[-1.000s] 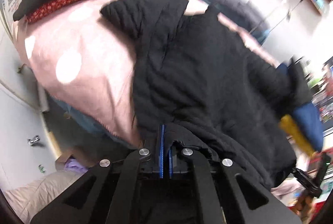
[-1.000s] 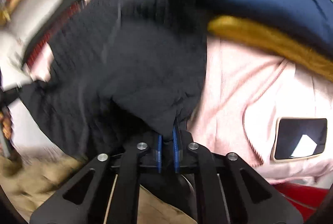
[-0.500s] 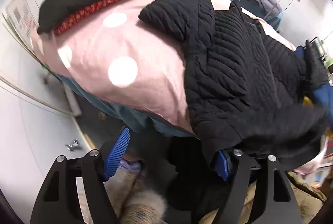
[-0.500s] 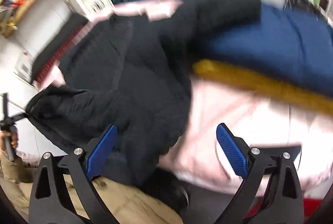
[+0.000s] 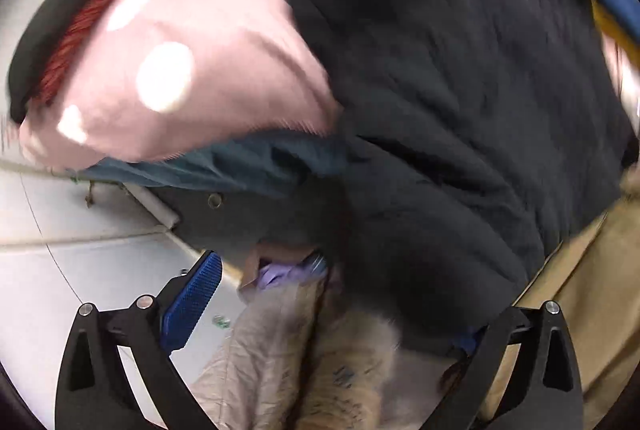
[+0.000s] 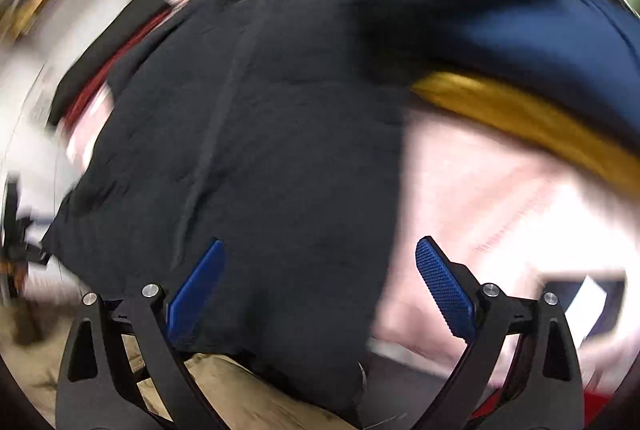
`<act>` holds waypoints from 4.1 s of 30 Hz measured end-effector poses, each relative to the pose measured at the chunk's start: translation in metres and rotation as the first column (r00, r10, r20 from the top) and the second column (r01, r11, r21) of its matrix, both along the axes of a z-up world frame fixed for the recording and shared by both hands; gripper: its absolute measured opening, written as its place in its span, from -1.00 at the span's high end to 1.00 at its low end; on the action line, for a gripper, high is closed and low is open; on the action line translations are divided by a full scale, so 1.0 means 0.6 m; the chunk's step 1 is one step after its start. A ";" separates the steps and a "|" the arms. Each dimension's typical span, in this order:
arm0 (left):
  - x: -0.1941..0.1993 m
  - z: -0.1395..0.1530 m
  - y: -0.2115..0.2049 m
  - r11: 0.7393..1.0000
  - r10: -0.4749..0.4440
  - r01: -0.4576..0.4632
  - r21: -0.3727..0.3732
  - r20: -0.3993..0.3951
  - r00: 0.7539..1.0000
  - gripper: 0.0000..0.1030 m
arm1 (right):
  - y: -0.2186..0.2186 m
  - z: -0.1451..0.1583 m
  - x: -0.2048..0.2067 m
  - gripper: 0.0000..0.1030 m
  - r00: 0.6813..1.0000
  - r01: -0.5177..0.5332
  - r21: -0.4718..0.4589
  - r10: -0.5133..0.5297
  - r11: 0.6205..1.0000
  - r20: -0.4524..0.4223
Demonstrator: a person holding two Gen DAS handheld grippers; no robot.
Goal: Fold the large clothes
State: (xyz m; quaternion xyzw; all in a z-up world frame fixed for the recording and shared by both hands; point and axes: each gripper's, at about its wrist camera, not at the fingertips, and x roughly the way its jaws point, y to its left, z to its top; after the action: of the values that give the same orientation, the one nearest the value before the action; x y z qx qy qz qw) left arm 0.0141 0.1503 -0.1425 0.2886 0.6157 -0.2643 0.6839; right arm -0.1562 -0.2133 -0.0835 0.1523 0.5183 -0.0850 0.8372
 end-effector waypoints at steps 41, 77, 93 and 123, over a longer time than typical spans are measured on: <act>0.099 -0.060 -0.217 0.960 0.134 -0.096 -0.262 0.129 0.983 -0.90 | 0.045 -0.140 0.088 -0.91 0.951 -0.165 -0.213 0.099 0.963 -0.291; 0.101 -0.061 -0.218 0.958 0.153 -0.116 -0.262 0.123 0.981 -0.90 | -0.487 0.185 0.243 0.80 0.762 0.641 -0.086 -0.617 0.763 0.197; 0.081 -0.042 -0.211 0.956 0.176 -0.128 -0.266 0.166 0.970 -0.88 | -0.018 0.226 0.445 0.82 0.945 -0.026 -0.396 0.151 0.918 0.289; 0.276 0.151 -0.254 0.800 0.328 -0.125 -0.586 0.254 0.910 -0.79 | -0.066 0.081 0.264 -0.65 0.957 0.054 -0.074 -0.030 0.996 0.290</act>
State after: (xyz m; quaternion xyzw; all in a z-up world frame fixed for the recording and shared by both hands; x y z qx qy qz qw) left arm 0.1798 -0.0021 -0.0518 0.0410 0.4132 -0.2928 0.8613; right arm 0.0019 -0.2531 -0.0346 0.1401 0.3834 -0.1007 0.9073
